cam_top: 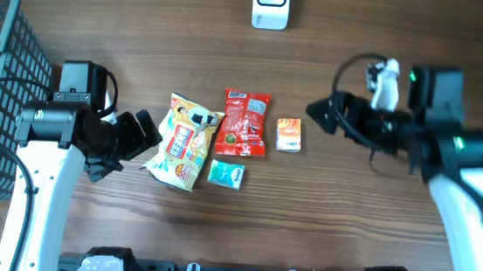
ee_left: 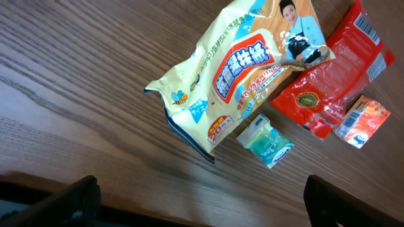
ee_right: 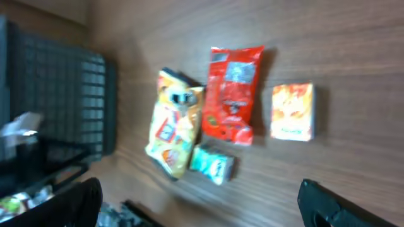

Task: Scan the item barcode
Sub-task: 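Move the right gripper toward the small orange box, then close the right gripper on the orange box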

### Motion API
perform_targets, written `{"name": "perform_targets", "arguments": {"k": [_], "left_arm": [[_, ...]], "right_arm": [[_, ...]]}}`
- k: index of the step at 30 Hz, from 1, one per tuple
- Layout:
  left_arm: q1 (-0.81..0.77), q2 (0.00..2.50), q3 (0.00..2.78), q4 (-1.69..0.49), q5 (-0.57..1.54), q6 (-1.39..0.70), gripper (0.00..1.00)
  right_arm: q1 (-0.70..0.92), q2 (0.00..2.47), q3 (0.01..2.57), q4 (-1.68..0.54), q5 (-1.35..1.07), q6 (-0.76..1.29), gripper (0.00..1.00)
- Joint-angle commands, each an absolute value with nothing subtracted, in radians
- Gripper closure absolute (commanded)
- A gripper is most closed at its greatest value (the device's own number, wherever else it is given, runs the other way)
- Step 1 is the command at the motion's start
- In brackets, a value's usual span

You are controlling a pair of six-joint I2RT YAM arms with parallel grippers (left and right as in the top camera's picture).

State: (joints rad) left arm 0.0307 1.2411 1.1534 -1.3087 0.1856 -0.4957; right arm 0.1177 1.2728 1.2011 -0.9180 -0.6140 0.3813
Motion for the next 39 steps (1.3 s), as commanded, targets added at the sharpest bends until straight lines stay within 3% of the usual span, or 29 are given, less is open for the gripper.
{"name": "perform_targets", "arguments": {"k": [1,3,5,7,10,15,16,17,20,24,27,29,39], "left_arm": [[0.028,1.244,1.148,-1.308,0.197,-0.506,0.00],[0.028,1.244,1.148,-1.308,0.197,-0.506,0.00],[0.028,1.244,1.148,-1.308,0.197,-0.506,0.00],[0.028,1.244,1.148,-1.308,0.197,-0.506,0.00],[0.028,1.244,1.148,-1.308,0.197,-0.506,0.00],[0.028,1.244,1.148,-1.308,0.197,-0.506,0.00],[0.028,1.244,1.148,-1.308,0.197,-0.506,0.00],[0.028,1.244,1.148,-1.308,0.197,-0.506,0.00],[0.028,1.244,1.148,-1.308,0.197,-0.506,0.00],[0.028,1.244,1.148,-1.308,0.197,-0.506,0.00],[0.028,1.244,1.148,-1.308,0.197,-0.506,0.00],[0.028,1.244,1.148,-1.309,0.197,-0.506,0.00],[0.028,1.244,1.148,-1.308,0.197,-0.506,0.00]], "right_arm": [[0.117,1.473,1.219,-0.935,-0.535,0.299,0.00],[0.117,1.623,1.219,-0.942,-0.535,0.278,0.04],[0.117,1.726,1.218,-0.924,-0.536,0.207,0.23],[0.117,1.814,1.218,-0.903,-0.546,0.160,0.29],[0.117,1.892,1.218,-0.878,-0.630,0.048,0.25],[0.118,1.932,1.202,-0.783,-0.627,0.049,0.20],[0.120,1.932,1.187,-0.744,-0.626,0.081,0.17],[0.120,1.932,1.175,-0.715,-0.626,0.089,0.02],[0.120,1.932,1.145,-0.669,-0.626,0.090,0.01],[0.120,1.932,1.099,-0.645,-0.622,0.107,0.18],[0.120,1.932,1.050,-0.602,-0.624,0.109,0.38],[0.120,1.932,1.029,-0.579,-0.647,0.112,0.43],[0.120,1.934,0.944,-0.448,-0.792,0.162,0.48]]}}
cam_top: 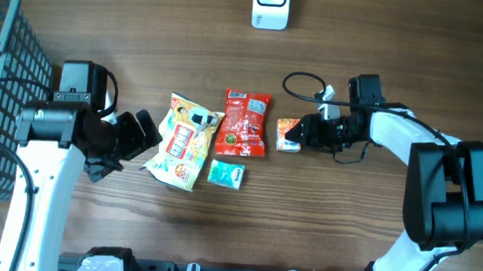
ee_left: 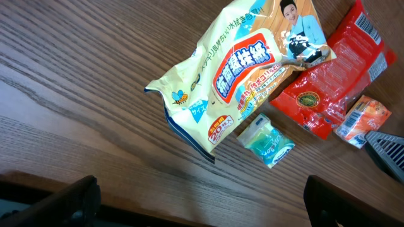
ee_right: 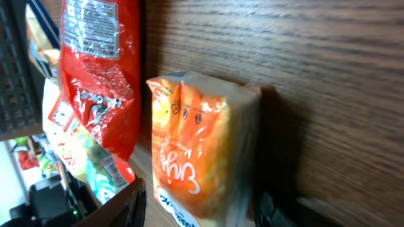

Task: Scan the item barcode
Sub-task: 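Close the right gripper on the orange box, then lift the orange box and carry it toward the white scanner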

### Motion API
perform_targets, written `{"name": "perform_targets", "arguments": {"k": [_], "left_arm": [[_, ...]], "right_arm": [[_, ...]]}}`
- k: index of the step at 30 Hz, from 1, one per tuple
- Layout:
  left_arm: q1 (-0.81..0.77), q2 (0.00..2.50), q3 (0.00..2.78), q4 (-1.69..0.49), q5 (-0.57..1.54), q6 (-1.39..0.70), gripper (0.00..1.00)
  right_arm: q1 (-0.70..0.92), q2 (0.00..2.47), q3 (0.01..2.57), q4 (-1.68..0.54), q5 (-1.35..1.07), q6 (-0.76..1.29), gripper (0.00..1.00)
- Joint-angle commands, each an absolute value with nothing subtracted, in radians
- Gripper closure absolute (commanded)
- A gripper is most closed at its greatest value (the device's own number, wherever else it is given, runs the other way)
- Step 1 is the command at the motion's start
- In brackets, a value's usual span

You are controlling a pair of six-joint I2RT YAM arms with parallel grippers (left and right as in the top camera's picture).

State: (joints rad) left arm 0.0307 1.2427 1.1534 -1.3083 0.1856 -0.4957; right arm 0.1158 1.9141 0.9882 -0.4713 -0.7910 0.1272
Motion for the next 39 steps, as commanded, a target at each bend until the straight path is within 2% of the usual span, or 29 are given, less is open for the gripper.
{"name": "perform_targets", "arguments": {"k": [1,4,5,6,7,8,12,15,19,23,33,39], "left_arm": [[0.028,1.244,1.148,-1.308,0.197,-0.506,0.00],[0.028,1.244,1.148,-1.308,0.197,-0.506,0.00],[0.028,1.244,1.148,-1.308,0.197,-0.506,0.00],[0.028,1.244,1.148,-1.308,0.197,-0.506,0.00],[0.028,1.244,1.148,-1.308,0.197,-0.506,0.00],[0.028,1.244,1.148,-1.308,0.197,-0.506,0.00],[0.028,1.244,1.148,-1.308,0.197,-0.506,0.00],[0.028,1.244,1.148,-1.308,0.197,-0.506,0.00],[0.028,1.244,1.148,-1.308,0.197,-0.506,0.00],[0.028,1.244,1.148,-1.308,0.197,-0.506,0.00],[0.028,1.244,1.148,-1.308,0.197,-0.506,0.00],[0.028,1.244,1.148,-1.308,0.197,-0.506,0.00]], "right_arm": [[0.120,1.934,0.937,-0.434,-0.790,0.177,0.50],[0.120,1.934,0.932,-0.418,-0.786,0.187,0.62],[0.120,1.934,0.932,-0.415,-0.783,0.187,0.71],[0.120,1.934,0.932,-0.415,-0.773,0.195,0.75],[0.120,1.934,0.932,-0.415,-0.738,0.221,0.89],[0.120,1.934,0.932,-0.413,-0.714,0.240,0.96],[0.119,1.934,0.942,-0.418,-0.748,0.245,0.96],[0.115,1.932,0.981,-0.471,-0.906,0.195,0.96],[0.107,1.931,1.008,-0.448,-1.351,0.107,0.96],[0.106,1.931,1.008,-0.339,-1.623,0.126,0.96],[0.109,1.920,1.008,-0.319,-1.624,0.217,0.96],[0.109,1.769,1.008,-0.575,-1.624,-0.008,0.96]]}}
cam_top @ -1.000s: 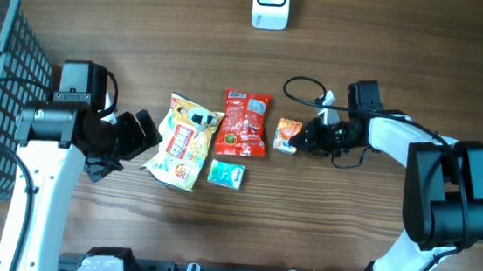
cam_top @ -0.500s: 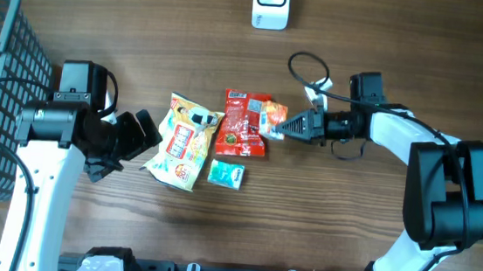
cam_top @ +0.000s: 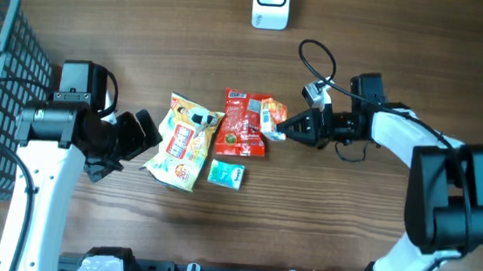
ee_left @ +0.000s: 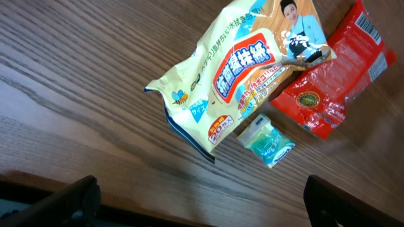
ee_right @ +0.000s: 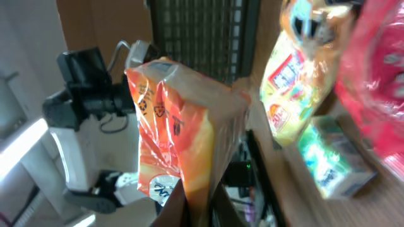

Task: Scan the item barcode
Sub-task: 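Lift the orange box and carry it toward the white scanner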

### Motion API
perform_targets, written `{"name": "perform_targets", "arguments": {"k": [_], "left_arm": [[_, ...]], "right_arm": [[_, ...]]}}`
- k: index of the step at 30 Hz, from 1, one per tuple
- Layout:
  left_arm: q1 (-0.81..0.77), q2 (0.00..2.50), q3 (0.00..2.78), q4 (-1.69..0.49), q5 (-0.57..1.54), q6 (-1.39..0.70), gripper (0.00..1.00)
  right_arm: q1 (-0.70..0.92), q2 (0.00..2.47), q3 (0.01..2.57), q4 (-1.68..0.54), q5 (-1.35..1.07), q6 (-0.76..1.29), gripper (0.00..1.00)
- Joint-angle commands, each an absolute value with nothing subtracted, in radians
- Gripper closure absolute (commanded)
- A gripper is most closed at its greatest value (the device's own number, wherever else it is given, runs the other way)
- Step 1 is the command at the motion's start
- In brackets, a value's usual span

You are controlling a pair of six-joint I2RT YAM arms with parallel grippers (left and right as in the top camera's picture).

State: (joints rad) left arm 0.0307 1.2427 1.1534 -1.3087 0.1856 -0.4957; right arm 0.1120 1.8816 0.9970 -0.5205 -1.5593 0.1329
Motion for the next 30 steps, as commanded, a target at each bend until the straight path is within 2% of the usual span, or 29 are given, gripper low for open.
{"name": "perform_targets", "arguments": {"k": [1,7,12,19,30], "left_arm": [[0.028,1.244,1.148,-1.308,0.197,-0.506,0.00],[0.028,1.244,1.148,-1.308,0.197,-0.506,0.00],[0.028,1.244,1.148,-1.308,0.197,-0.506,0.00],[0.028,1.244,1.148,-1.308,0.197,-0.506,0.00],[0.028,1.244,1.148,-1.308,0.197,-0.506,0.00]], "right_arm": [[0.109,1.739,1.008,-0.576,-1.624,-0.001,0.96],[0.112,1.660,1.008,-0.384,-1.624,0.160,0.96],[0.112,1.658,1.008,-0.199,-1.624,0.376,0.96],[0.101,1.658,1.008,0.231,-1.624,0.746,0.96],[0.186,1.658,1.008,0.262,-1.624,0.760,0.96]]}}
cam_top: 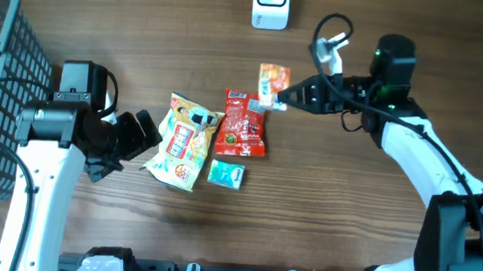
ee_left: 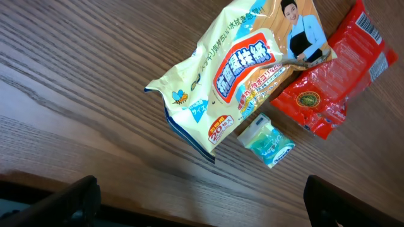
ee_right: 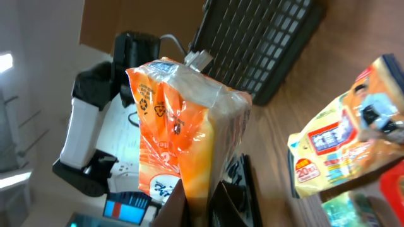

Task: Scan the item barcode
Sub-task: 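Lift the orange box and carry it toward the white scanner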

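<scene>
My right gripper (cam_top: 285, 96) is shut on a small orange packet (cam_top: 273, 79) and holds it in the air, a little below and right of the white scanner (cam_top: 270, 4) at the table's far edge. The same orange packet (ee_right: 189, 120) fills the right wrist view, pinched between the fingers. On the table lie a yellow bag (cam_top: 184, 142), a red pouch (cam_top: 245, 123) and a small teal packet (cam_top: 226, 174). My left gripper (cam_top: 147, 132) stands open just left of the yellow bag (ee_left: 246, 69), with nothing between its fingers.
A dark mesh basket stands at the left edge of the table. The red pouch (ee_left: 334, 75) and teal packet (ee_left: 268, 142) lie close together right of the yellow bag.
My right gripper has carried the orange packet up and back, from beside the red pouch's top corner toward the scanner. The left arm has not moved.
My right gripper hung open to the right of the orange packet lying on the table. Then it was at the packet on the table. Then it held the packet raised beside the red pouch, and now holds it nearer the scanner. The left arm stayed still.
</scene>
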### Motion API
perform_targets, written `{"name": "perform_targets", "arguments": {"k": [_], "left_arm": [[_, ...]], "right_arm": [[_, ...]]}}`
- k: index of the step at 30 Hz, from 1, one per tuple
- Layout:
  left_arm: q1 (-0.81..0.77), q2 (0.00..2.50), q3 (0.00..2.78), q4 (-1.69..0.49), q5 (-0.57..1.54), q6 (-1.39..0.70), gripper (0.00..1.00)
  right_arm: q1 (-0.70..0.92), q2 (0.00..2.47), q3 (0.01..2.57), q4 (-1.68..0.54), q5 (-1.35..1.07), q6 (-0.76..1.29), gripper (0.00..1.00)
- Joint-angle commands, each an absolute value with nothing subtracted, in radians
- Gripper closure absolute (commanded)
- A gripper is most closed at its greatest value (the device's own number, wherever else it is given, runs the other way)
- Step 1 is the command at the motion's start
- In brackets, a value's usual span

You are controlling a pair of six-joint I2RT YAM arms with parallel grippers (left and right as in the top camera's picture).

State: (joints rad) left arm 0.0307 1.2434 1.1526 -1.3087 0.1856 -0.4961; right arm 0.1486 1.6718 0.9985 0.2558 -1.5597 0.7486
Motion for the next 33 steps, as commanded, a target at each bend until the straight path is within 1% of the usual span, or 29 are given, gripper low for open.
{"name": "perform_targets", "arguments": {"k": [1,6,12,33], "left_arm": [[0.028,1.244,1.148,-1.308,0.197,-0.506,0.00],[0.028,1.244,1.148,-1.308,0.197,-0.506,0.00],[0.028,1.244,1.148,-1.308,0.197,-0.506,0.00],[0.028,1.244,1.148,-1.308,0.197,-0.506,0.00]], "right_arm": [[0.191,1.658,1.008,0.262,-1.624,0.760,0.96],[0.191,1.658,1.008,0.274,-1.623,0.776,0.96],[0.191,1.658,1.008,0.350,-1.623,0.828,0.96],[0.169,1.659,1.008,0.351,-1.623,0.838,0.96]]}}
